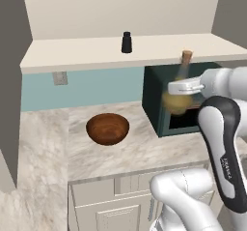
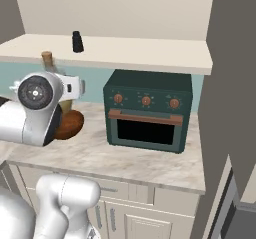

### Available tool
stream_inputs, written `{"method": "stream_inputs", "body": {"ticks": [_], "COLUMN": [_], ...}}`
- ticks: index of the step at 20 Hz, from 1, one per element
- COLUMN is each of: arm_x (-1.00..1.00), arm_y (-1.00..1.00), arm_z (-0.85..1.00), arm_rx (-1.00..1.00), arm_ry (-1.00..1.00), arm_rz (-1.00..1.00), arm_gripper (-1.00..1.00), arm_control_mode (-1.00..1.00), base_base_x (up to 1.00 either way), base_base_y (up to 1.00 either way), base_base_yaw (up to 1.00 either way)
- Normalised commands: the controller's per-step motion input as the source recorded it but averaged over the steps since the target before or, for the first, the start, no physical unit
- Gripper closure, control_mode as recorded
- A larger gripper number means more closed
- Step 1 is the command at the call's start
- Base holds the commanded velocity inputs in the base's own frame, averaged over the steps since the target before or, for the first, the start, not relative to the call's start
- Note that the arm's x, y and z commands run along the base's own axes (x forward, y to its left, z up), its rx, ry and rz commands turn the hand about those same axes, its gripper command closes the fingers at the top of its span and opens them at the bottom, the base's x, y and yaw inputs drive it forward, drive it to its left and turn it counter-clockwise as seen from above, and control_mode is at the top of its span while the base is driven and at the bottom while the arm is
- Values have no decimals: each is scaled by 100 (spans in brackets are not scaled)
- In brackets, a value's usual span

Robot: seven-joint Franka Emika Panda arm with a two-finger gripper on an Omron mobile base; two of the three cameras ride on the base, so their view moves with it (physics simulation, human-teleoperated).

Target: Retrieve the bottle and the shaker from the cabinet and place them next to the mixing bowl on the counter. Then add garlic from the fridge to the mixing bowl.

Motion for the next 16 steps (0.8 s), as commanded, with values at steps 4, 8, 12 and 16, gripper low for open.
{"method": "stream_inputs", "body": {"ticks": [4, 8, 12, 16], "arm_x": [0, 0, 0, 0], "arm_y": [0, 0, 0, 0], "arm_z": [-17, -40, -47, -43], "arm_rx": [0, 1, 0, 0], "arm_ry": [1, 0, 0, 0], "arm_rz": [29, 25, 20, 16], "arm_gripper": [100, 100, 100, 100], "arm_control_mode": [-100, -100, -100, -100], "base_base_x": [0, 0, 0, 0], "base_base_y": [0, 0, 0, 0], "base_base_yaw": [0, 0, 0, 0]}}
